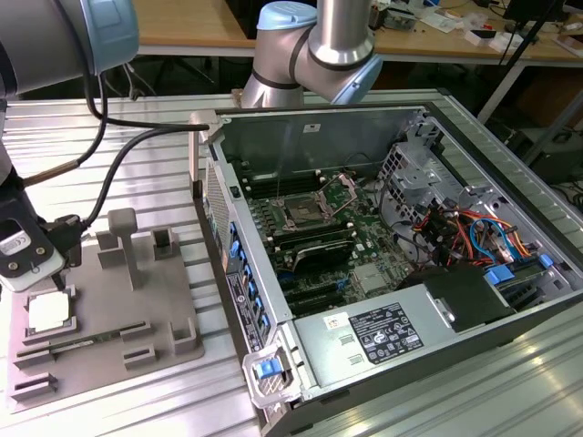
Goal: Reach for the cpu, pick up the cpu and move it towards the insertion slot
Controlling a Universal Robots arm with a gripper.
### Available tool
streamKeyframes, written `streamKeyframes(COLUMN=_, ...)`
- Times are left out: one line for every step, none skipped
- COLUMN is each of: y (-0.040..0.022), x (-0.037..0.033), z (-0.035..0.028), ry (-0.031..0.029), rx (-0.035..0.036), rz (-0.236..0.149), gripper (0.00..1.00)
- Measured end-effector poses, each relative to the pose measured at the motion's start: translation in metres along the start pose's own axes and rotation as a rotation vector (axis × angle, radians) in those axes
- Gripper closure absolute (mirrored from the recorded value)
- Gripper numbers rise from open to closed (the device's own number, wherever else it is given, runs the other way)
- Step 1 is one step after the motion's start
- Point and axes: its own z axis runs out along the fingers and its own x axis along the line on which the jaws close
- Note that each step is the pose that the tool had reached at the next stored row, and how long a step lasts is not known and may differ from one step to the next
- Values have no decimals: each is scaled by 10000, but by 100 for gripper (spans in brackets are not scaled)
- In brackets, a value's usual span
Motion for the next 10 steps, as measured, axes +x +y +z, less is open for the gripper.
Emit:
streamKeyframes(y=1, x=0, z=22, ry=-15, rx=5, rz=0, gripper=32)
streamKeyframes(y=1, x=1, z=30, ry=-32, rx=6, rz=2, gripper=32)
streamKeyframes(y=1, x=0, z=44, ry=-73, rx=10, rz=2, gripper=32)
streamKeyframes(y=2, x=0, z=55, ry=-115, rx=13, rz=3, gripper=32)
streamKeyframes(y=2, x=-1, z=66, ry=-139, rx=13, rz=4, gripper=32)
streamKeyframes(y=3, x=4, z=85, ry=-147, rx=13, rz=6, gripper=32)
streamKeyframes(y=3, x=7, z=101, ry=-145, rx=14, rz=5, gripper=32)
streamKeyframes(y=3, x=9, z=119, ry=-145, rx=15, rz=4, gripper=32)
streamKeyframes(y=3, x=9, z=140, ry=-146, rx=15, rz=4, gripper=32)
streamKeyframes(y=4, x=9, z=179, ry=-145, rx=35, rz=5, gripper=32)
